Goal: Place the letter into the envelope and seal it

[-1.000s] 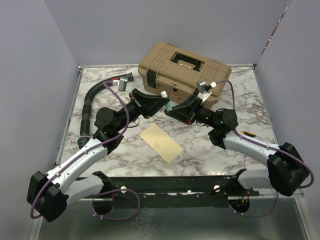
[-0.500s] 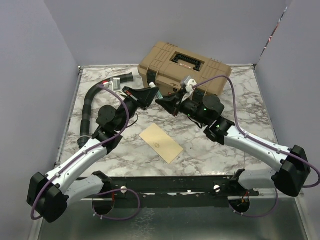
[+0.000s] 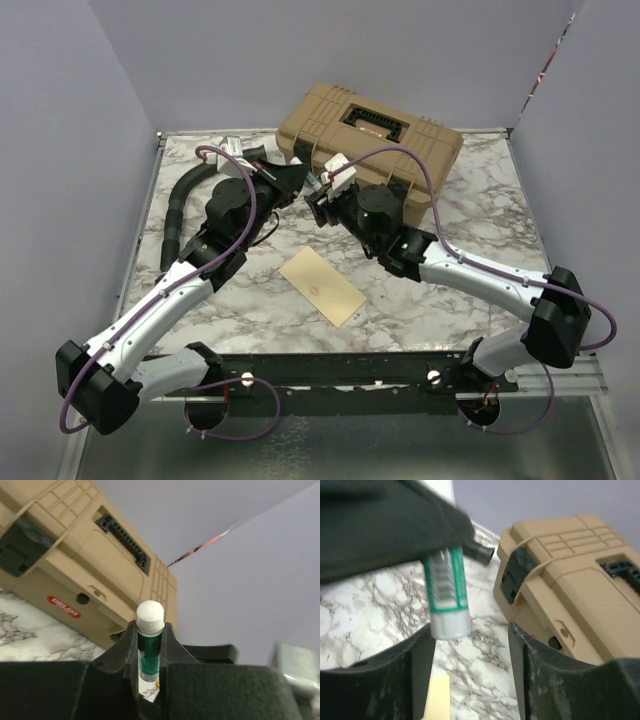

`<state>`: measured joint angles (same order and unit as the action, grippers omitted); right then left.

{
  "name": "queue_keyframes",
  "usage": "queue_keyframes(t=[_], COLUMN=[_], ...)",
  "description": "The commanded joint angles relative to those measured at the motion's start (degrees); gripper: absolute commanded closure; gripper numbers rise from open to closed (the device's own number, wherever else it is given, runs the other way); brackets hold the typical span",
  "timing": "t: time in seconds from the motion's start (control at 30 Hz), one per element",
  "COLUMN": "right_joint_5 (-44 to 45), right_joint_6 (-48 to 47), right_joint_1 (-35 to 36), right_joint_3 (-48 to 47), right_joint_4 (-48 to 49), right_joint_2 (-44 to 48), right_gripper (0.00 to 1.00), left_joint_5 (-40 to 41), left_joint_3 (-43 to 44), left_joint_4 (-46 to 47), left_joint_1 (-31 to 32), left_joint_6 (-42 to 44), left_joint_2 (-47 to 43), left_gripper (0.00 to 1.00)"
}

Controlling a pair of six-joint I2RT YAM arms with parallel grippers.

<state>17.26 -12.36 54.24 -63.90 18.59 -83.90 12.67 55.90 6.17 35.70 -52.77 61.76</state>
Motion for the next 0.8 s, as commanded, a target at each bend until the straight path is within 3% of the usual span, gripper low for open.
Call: queue_keyframes(t=[0.0,0.1,0.27,0.5,0.77], right_joint_5=[-13.2,-19.4,-27.2,-21.6,-32.9], right_joint_6=[13.9,26.0,45.8,72.9,69.8], right_joint_1=[-1.6,-2.3,-3.6,-3.6,-3.6], right_joint_3=[-0.9,4.4,14.3,25.7,27.3], right_joint_4=[-16.1,-12.3,1.9,18.1,38.3], right_joint_2=[5.1,13.0,23.1,26.9,22.9], right_gripper=[0.35,0.24,0.23,0.24,0.36], left_joint_5=[-2.8,-9.5,-25.3,-42.0,-48.9], left_joint_3=[3.4,3.7,4.2,3.2,2.1], left_joint_4=[-1.2,-0.9,1.7,11.2,16.1], left_joint_1=[0.5,-1.2,-3.0,-3.8,-3.7], left_joint_6=[3.9,7.1,8.8,5.9,2.1], left_joint_2=[-1.6,-1.7,-0.8,-1.1,-1.1], left_gripper=[1.0,1.0,1.0,1.0,1.0])
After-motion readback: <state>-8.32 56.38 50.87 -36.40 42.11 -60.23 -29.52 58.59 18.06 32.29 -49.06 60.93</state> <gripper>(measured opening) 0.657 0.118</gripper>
